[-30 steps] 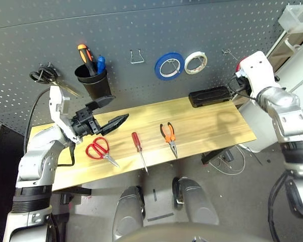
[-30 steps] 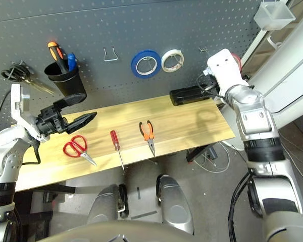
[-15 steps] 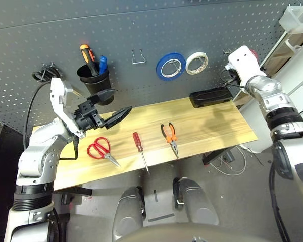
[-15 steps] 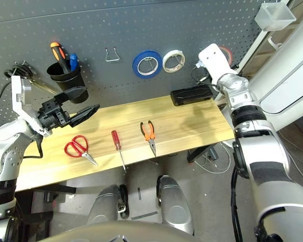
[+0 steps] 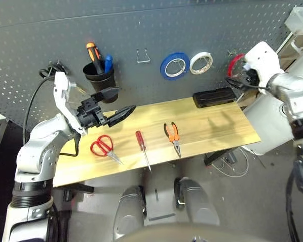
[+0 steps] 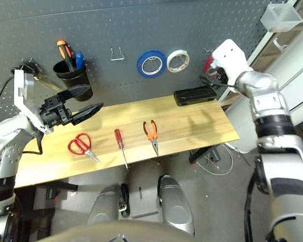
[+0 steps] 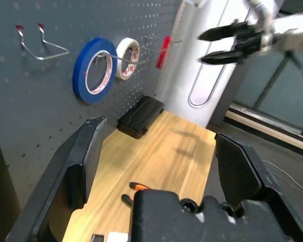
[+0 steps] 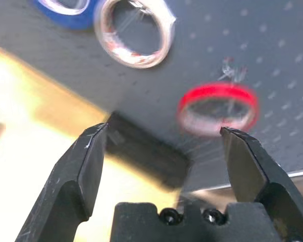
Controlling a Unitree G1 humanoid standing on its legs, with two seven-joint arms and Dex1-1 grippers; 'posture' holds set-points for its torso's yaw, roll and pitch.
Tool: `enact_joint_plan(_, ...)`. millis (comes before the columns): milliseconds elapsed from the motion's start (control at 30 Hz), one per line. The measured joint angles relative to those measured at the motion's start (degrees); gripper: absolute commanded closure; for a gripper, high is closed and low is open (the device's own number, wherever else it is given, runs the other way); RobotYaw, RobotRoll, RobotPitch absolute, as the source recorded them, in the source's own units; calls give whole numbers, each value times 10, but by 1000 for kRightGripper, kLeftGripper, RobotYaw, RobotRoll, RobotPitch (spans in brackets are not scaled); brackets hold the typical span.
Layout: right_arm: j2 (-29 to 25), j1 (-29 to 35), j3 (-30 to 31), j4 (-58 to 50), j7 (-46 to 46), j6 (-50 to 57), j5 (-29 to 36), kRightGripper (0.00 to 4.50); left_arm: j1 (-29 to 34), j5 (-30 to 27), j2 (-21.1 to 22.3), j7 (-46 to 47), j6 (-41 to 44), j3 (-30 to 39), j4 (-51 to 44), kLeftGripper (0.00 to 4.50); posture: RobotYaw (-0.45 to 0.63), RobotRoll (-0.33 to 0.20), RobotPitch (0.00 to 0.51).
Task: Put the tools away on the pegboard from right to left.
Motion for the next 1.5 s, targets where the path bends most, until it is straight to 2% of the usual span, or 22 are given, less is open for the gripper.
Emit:
enact_joint_plan(33,-28,30,-14,-56,20,58,27,42,1,0,6,-6,3,0,2,0,-147,0,167)
enact_joint_plan(100,-49,56,-30,-117,35,135,62,42,6,0,16,-16,7,-2,7,0,-161,0,182)
enact_joint_plan(167,-48,74,-43,-176,28,222,96,42,14,1,20,-27,6,-3,10,0,-173,0,198)
enact_joint_plan(233,-23,80,-43,-217,1,297,118,42,22,4,23,-38,5,-7,17,0,-178,0,207)
enact_joint_plan(333,56,77,-27,-251,-68,400,125,42,42,18,31,-54,-2,-14,35,0,-173,0,235)
enact_joint_plan(433,150,70,15,-254,-150,495,113,42,57,26,36,-66,-7,-22,35,0,-163,0,253)
enact_joint_plan(533,242,62,44,-237,-219,547,96,42,72,31,38,-70,-13,-23,35,0,-150,0,266)
enact_joint_plan(667,376,37,48,-144,-321,550,49,42,108,42,41,-80,-25,-30,33,0,-128,0,271)
enact_joint_plan(933,485,-24,43,33,-423,463,4,42,154,51,41,-93,-52,-32,33,0,-108,0,275)
enact_joint_plan(1167,511,-57,46,140,-449,389,-6,42,171,65,42,-107,-71,-33,35,0,-96,0,274)
enact_joint_plan(1500,514,-88,73,256,-455,301,-32,42,179,67,42,-106,-74,-32,33,0,-64,0,256)
